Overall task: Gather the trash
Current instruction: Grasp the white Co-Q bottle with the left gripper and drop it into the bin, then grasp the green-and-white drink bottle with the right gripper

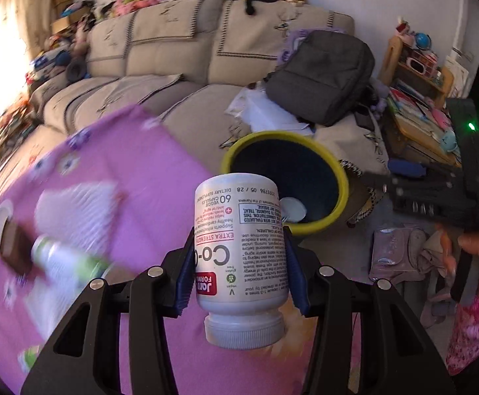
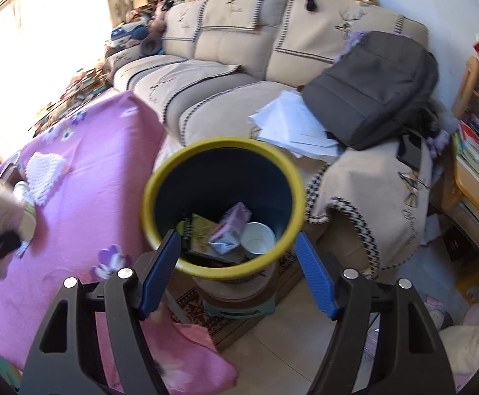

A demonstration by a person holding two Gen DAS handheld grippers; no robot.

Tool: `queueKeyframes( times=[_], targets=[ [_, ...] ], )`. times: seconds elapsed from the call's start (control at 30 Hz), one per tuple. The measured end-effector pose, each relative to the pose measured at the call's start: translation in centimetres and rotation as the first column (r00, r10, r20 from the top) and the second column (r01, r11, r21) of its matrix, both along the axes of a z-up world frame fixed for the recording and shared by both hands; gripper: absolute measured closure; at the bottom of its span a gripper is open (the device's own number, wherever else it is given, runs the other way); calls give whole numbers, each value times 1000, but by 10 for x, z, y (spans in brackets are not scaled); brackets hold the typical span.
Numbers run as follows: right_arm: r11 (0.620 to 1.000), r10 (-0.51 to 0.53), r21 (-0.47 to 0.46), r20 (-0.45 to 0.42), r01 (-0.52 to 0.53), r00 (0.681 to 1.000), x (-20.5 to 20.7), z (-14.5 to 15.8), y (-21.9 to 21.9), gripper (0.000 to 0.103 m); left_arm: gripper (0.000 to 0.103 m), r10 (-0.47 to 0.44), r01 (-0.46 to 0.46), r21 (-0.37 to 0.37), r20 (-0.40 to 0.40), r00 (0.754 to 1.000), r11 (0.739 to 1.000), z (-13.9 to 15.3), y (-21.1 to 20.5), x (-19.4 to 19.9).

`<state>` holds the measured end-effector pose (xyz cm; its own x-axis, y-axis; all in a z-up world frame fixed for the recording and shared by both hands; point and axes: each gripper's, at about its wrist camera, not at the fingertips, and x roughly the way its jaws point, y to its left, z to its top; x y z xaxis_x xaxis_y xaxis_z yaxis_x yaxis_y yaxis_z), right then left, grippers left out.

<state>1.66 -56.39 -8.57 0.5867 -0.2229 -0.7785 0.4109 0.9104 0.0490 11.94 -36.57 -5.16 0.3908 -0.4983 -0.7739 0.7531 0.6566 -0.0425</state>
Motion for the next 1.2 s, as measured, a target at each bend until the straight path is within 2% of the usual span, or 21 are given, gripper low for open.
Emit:
queueKeyframes(
  times=[0.17, 0.27, 0.33, 0.43, 0.5, 0.63, 0.77, 0.93, 1.1, 1.2],
  targets=[
    [999, -36, 26, -10, 36, 999, -10, -11, -22, 34, 55, -71, 73, 27, -40, 997, 997, -15, -87, 28],
    [998, -49, 37, -27, 50, 998, -14, -19, -31, 34, 55, -74, 80, 62, -97, 993, 995, -38, -132, 51],
    [997, -57, 41, -35, 58, 998, -16, -24, -35, 34, 55, -54, 65, 82, -131, 990, 995, -54, -151, 66],
    [996, -69, 51, -44, 72, 997, -19, -28, -42, 34, 53, -24, 39, 104, -137, 990, 994, -76, -168, 79],
    [996, -73, 55, -47, 76, 996, -20, -30, -44, 34, 27, 3, 12, 109, -134, 991, 994, -87, -174, 88],
    [996, -68, 58, -48, 71, 997, -21, -32, -42, 34, 25, 34, -24, 107, -88, 996, 994, -90, -179, 94],
    [996, -52, 66, -50, 56, 997, -19, -35, -38, 34, 25, 57, -54, 36, -68, 996, 998, -61, -147, 81],
    [997, -4, 82, -54, 9, 999, -9, -41, -22, 34, 17, 84, -84, -74, -6, 996, 994, -11, -69, 38],
    [991, 108, 84, -39, -105, 993, 12, -37, 19, 34, 13, 163, -155, -142, 43, 986, 978, 22, 29, 3],
    [971, 225, 91, -13, -223, 974, 31, -31, 56, 34, 12, 250, -237, -160, 66, 966, 958, 36, 90, -9]
  ],
)
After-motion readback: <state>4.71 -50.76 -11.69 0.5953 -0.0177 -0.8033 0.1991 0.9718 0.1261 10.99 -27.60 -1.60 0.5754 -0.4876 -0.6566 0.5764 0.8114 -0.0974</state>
